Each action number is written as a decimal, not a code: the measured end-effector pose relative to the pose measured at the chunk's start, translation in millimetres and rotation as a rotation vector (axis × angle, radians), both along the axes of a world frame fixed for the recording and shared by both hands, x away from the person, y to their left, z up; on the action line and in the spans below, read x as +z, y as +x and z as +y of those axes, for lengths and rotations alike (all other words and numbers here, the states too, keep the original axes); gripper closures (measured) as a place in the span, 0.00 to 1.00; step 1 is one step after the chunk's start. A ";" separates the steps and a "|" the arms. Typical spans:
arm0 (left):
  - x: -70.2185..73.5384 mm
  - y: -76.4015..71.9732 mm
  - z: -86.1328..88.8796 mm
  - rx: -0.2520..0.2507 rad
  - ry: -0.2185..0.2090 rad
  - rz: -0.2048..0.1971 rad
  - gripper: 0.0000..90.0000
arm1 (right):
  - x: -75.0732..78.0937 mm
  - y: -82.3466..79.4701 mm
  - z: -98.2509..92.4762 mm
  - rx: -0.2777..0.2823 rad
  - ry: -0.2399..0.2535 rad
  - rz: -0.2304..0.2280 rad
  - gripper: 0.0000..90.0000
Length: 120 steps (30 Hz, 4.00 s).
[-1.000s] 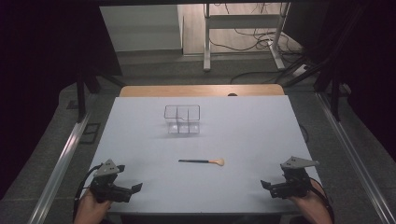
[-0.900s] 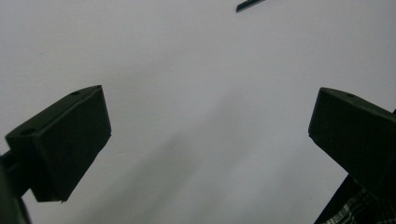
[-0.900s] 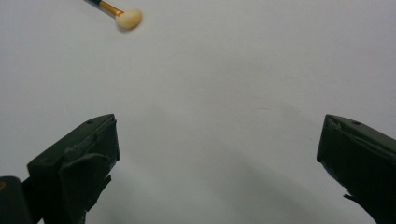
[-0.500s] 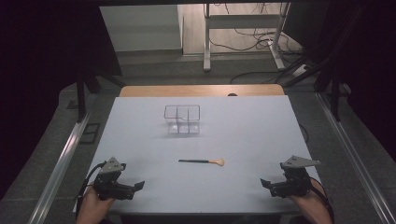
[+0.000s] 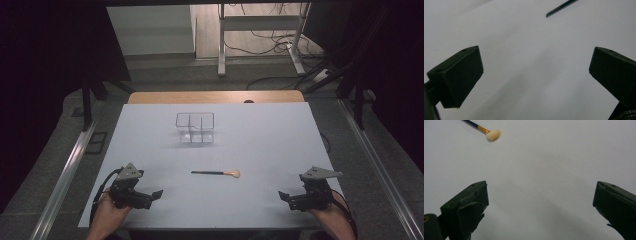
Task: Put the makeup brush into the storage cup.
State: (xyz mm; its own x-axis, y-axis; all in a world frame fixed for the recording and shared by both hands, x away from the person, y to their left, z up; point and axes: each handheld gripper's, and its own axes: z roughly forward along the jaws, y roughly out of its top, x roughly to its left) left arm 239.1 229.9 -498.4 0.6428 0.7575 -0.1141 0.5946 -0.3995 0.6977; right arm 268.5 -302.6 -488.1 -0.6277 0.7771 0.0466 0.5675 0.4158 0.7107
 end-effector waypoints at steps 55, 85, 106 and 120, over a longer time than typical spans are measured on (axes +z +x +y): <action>7.6 53.3 -54.4 -0.140 0.105 0.012 0.00 | -0.4 0.5 0.5 0.024 -0.057 0.008 0.00; 5.8 79.9 -78.6 -0.177 0.155 0.035 0.00 | -0.3 1.2 -1.6 -0.002 -0.040 0.014 0.00; 3.8 100.4 -112.2 -0.252 0.192 0.069 0.00 | -1.8 1.6 -1.4 -0.002 -0.043 0.028 0.00; 3.4 111.9 -136.8 -0.297 0.225 0.071 0.04 | -2.6 2.0 -1.5 0.004 -0.046 0.032 0.00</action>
